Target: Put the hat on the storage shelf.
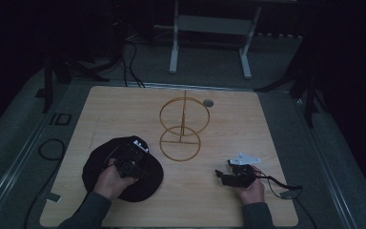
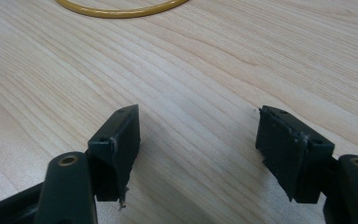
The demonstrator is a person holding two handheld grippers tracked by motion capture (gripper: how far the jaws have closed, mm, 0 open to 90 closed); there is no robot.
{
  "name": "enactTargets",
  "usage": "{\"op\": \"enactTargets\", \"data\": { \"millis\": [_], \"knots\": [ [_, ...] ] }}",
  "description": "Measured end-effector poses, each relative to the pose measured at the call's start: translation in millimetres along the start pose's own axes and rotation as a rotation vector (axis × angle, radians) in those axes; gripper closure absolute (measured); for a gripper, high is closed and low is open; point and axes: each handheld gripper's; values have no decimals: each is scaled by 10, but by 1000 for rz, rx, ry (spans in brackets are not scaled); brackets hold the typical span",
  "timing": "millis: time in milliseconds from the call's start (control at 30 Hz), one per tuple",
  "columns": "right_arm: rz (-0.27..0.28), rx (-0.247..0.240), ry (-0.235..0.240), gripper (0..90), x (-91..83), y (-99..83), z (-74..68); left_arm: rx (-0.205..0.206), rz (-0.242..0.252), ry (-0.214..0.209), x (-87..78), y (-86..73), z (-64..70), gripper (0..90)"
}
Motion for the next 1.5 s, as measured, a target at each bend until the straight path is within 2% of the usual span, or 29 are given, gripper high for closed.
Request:
{"op": "enactTargets", "data": {
  "millis": [233, 467, 900, 1333, 1500],
  "knots": [
    [0, 0, 0, 304, 0, 0, 0, 6, -30, 90, -64, -28, 1, 787],
    [0, 0, 0, 304, 0, 0, 0, -10, -31, 134, -125, -26, -47, 790],
    [0, -1, 0, 304, 0, 0, 1, -53, 7, 144, -361, -24, -249, 789],
    [-1, 1, 0, 304, 0, 0, 0, -100, 64, 187, -759, -16, -478, 788],
    [0, 0, 0, 304, 0, 0, 0, -101, 75, 179, -873, 38, -525, 786]
  ]
}}
Point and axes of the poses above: each handheld gripper's, and its own axes: x roughly forward along the jaws, y roughly out of its top, z roughly to its right, and after that the axes turned 11 degrees about -z, right-handed
